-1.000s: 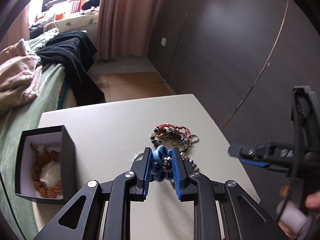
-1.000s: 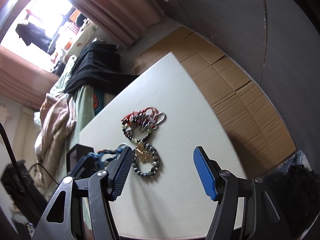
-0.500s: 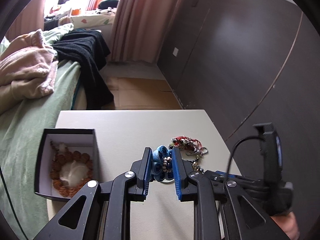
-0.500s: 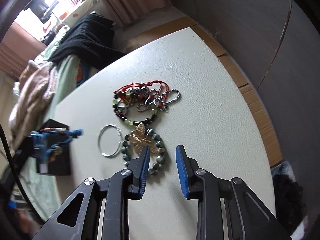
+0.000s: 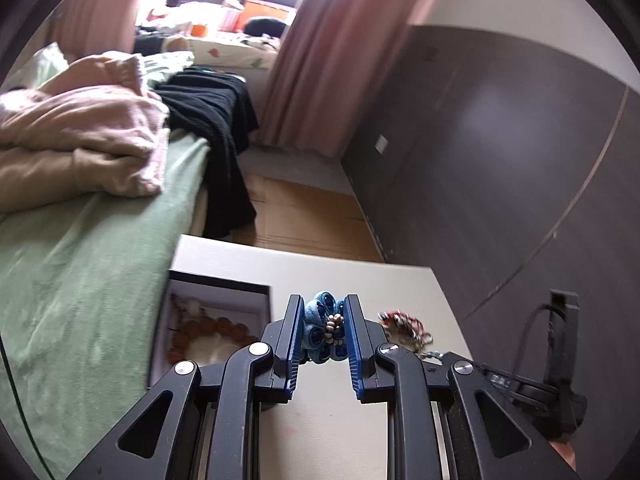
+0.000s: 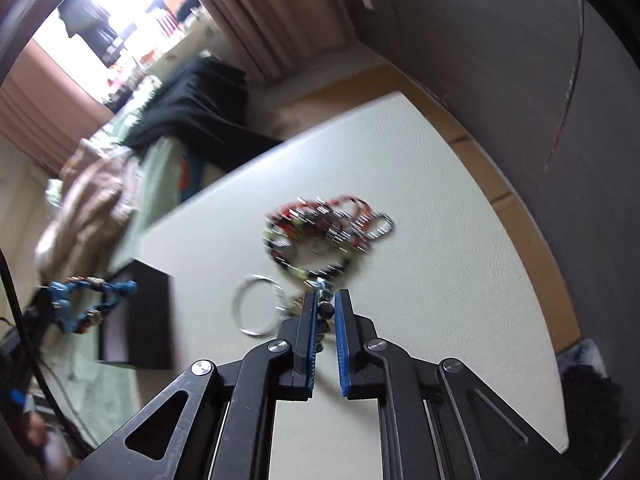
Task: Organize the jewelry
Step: 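Lift the blue beaded bracelet into the black box and open the left gripper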
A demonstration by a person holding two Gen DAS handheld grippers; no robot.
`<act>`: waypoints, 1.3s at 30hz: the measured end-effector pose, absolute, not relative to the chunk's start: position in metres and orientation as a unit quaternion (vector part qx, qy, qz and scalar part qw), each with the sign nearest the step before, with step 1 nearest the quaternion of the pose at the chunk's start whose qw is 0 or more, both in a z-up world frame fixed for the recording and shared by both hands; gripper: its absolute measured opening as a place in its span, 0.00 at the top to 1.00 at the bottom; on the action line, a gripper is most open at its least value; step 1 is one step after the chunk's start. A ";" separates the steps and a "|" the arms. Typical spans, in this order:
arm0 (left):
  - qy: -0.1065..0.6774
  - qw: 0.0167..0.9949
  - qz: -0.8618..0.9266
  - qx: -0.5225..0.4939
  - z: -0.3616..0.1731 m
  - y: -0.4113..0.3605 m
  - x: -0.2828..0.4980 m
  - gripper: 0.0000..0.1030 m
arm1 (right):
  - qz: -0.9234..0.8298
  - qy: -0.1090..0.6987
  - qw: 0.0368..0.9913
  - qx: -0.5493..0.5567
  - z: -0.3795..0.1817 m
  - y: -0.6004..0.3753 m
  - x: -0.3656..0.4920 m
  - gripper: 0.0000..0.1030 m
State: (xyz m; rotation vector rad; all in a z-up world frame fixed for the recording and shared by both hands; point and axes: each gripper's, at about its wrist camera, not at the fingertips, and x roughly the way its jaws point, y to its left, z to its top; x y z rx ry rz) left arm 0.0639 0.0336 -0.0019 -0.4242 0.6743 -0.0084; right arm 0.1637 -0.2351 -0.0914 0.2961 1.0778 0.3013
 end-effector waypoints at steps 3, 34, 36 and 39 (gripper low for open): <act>0.325 0.920 0.001 -0.218 0.001 0.046 0.060 0.79 | 0.169 0.489 0.840 0.164 -0.081 -0.235 0.156 0.90; 0.296 0.899 0.074 -0.316 -0.002 0.124 0.047 0.39 | 0.368 0.414 0.801 0.226 -0.039 -0.116 0.144 0.90; 0.296 0.899 0.075 -0.315 -0.003 0.123 0.045 0.39 | 0.394 0.404 0.791 0.235 -0.033 -0.101 0.141 0.89; 0.301 0.899 0.076 -0.309 -0.004 0.121 0.047 0.39 | 0.377 0.420 0.801 0.201 -0.033 -0.090 0.140 0.39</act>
